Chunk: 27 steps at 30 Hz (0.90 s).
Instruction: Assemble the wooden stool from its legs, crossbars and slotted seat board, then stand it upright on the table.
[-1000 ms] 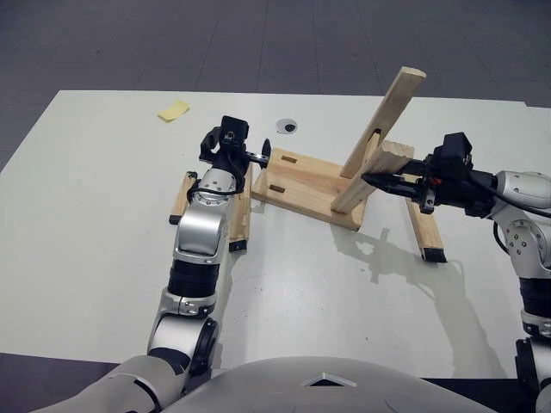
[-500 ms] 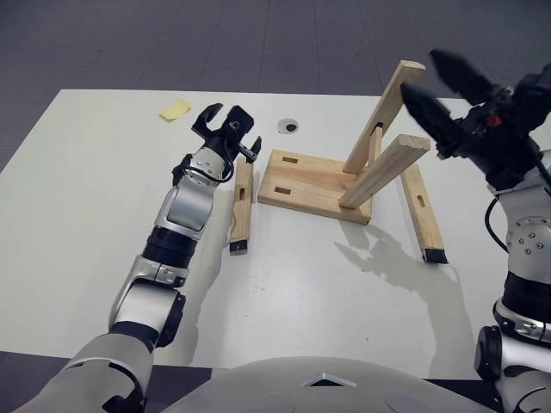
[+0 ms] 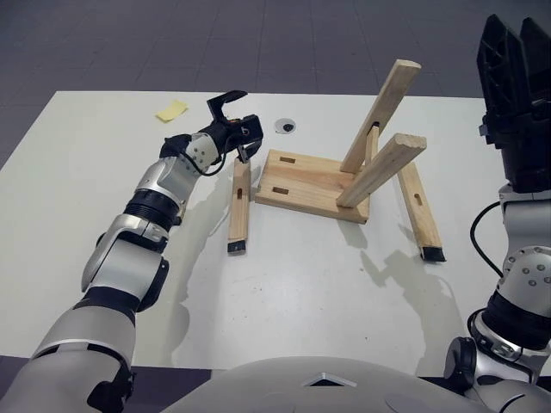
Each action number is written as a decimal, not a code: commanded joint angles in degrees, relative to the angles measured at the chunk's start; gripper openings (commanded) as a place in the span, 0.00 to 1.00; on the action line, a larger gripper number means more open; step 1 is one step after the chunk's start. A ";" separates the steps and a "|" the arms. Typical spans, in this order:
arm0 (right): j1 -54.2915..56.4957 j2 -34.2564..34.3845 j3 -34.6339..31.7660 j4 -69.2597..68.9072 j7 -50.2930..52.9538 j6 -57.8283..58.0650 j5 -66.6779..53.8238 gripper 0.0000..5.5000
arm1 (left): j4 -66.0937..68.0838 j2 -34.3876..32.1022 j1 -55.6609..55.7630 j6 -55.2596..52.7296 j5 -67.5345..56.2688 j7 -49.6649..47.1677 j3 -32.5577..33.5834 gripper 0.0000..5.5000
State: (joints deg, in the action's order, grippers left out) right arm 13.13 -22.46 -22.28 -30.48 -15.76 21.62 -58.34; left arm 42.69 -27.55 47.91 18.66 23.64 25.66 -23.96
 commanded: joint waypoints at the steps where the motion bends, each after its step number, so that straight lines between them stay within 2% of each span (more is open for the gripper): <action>1: -0.60 0.35 1.58 0.53 2.31 1.78 0.67 0.97 | -7.18 -3.58 -5.56 2.97 -0.27 5.60 -0.60 0.98; 9: -1.78 0.41 1.34 -1.24 5.42 3.95 -2.49 0.97 | -23.59 -2.90 -14.47 0.46 -3.13 11.49 -0.19 0.98; 15: 1.87 1.16 11.35 -13.01 6.87 7.18 -8.75 0.97 | -23.21 -2.56 -15.59 -3.09 -0.96 9.69 0.56 0.98; 20: 5.82 -0.84 16.58 -15.07 10.07 10.67 -12.11 0.97 | -24.96 -1.54 -17.84 -5.53 -1.90 9.73 1.22 0.98; 23: 6.92 -1.79 22.96 -9.74 12.09 17.11 -10.09 0.97 | -35.37 -2.41 -21.70 -16.36 -11.17 12.27 9.50 0.98; 27: 8.38 -1.71 34.05 -2.21 12.76 25.36 -1.59 0.97 | -46.31 -0.51 -20.95 -34.56 -28.01 7.05 28.82 0.98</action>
State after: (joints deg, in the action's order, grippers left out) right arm 19.77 -23.87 5.64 -37.18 -3.51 41.81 -64.63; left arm 2.28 -29.24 25.76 -5.73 5.11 36.64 -7.13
